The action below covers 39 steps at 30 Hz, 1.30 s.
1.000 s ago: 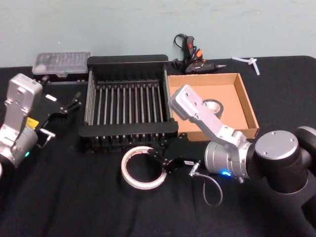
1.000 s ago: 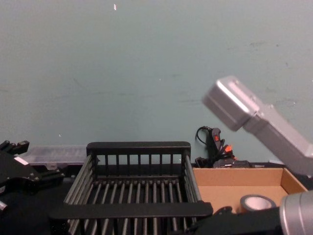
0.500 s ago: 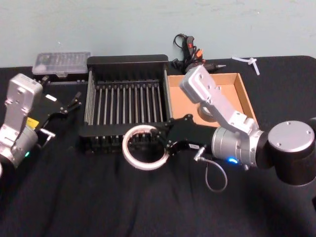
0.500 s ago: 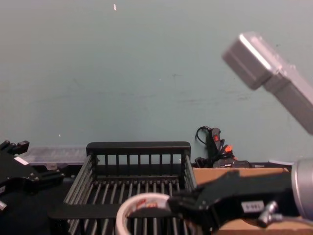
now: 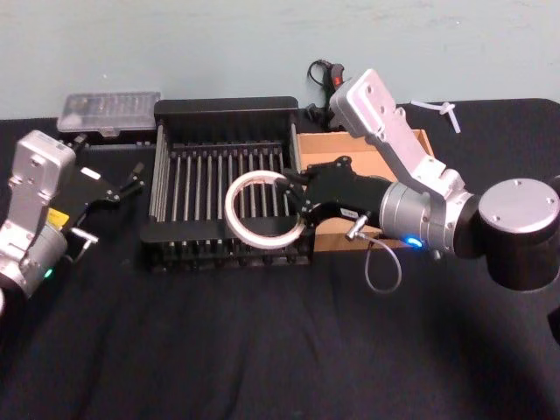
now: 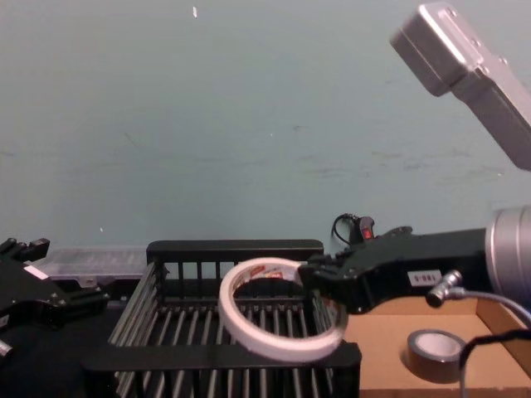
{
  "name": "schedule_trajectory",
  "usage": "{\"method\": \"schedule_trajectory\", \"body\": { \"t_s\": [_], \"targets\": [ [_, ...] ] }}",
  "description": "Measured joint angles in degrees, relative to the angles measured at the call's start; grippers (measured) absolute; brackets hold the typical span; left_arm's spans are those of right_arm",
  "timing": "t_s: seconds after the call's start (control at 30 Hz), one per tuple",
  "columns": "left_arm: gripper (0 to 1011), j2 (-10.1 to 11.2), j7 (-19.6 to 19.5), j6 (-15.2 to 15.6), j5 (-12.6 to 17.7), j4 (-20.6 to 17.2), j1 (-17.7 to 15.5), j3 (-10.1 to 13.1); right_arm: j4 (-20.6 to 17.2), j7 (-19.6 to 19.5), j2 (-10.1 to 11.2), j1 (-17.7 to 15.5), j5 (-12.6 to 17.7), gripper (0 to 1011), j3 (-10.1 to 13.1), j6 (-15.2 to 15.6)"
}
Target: Pick up the white tape and place it into the black box , Pick up the silver tape and place it into the brown box.
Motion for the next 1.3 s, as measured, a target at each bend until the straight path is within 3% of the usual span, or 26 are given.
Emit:
{"method": "schedule_trajectory", "body": {
  "t_s": [0.4,0.6,1.3],
  "targets": [
    [1002,0.00,0.00,0.00,0.00,0.00,0.00,0.00,7.38,-1.84,-3.03,4.38,-2.90,94,-0.07,-4.01],
    [1002,0.00,0.00,0.00,0.00,0.00,0.00,0.00,12.48,-2.88,-5.57,6.68,-5.06,94,-0.18,-6.57],
    [1001,0.00,0.00,0.00,0.00,0.00,0.00,0.00,26.25,-3.77,-12.30,12.03,-10.49,94,-1.13,-11.00]
  ]
}}
